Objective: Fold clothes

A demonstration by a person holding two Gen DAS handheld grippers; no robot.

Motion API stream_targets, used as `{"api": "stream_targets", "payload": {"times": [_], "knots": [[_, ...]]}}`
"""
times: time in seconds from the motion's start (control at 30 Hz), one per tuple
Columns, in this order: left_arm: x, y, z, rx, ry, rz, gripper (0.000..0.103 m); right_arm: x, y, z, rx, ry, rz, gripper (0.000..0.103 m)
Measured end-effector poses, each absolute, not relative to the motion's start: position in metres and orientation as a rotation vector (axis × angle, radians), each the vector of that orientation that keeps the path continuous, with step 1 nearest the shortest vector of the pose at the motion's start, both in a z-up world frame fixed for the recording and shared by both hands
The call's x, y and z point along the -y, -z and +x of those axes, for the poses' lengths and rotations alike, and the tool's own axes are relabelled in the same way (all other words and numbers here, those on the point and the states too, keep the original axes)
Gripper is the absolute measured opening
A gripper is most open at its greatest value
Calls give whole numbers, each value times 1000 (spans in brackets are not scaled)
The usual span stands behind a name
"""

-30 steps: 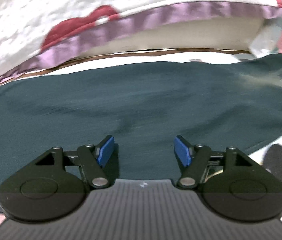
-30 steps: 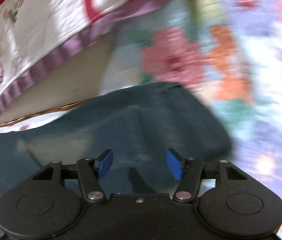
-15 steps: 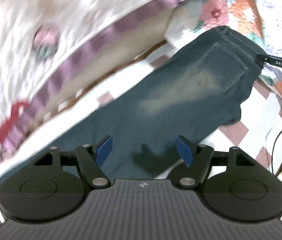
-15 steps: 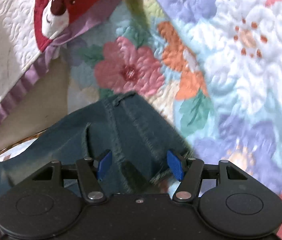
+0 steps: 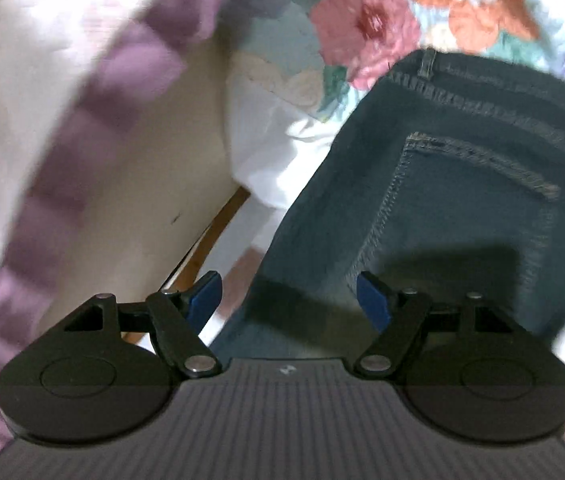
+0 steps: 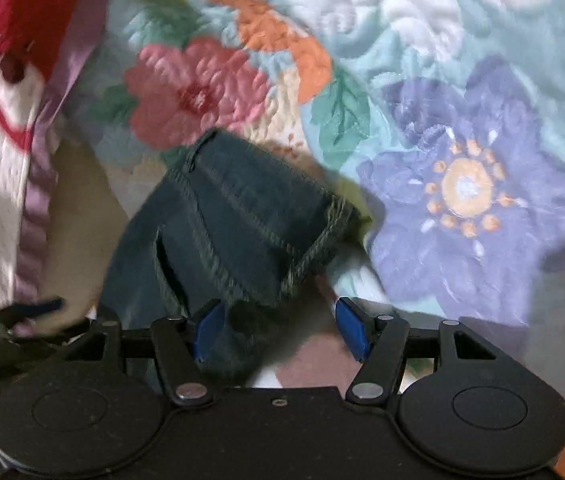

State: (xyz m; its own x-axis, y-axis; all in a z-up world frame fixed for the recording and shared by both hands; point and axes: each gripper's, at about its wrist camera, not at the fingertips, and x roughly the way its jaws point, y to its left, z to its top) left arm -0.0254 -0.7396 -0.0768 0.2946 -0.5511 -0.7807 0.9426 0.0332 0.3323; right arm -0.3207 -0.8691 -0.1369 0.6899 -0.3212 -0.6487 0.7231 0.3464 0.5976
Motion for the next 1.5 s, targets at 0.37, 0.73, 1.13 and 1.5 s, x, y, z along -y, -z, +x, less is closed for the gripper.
{"api": "stream_targets", "payload": {"times": [0.37, 0.73, 1.13, 1.5], "knots": [[770, 96, -5, -537, 1181, 859, 2, 881, 144, -309, -377, 728, 996, 69], [732, 61, 12, -618, 1128, 343, 39, 882, 149, -313, -356, 698, 1044, 73], [611, 78, -34, -659, 1133, 301, 46, 876, 171, -300, -272, 601, 1166, 73], [568, 111, -26, -764, 1127, 228, 53, 843, 59, -285, -101, 561, 600, 30]]}}
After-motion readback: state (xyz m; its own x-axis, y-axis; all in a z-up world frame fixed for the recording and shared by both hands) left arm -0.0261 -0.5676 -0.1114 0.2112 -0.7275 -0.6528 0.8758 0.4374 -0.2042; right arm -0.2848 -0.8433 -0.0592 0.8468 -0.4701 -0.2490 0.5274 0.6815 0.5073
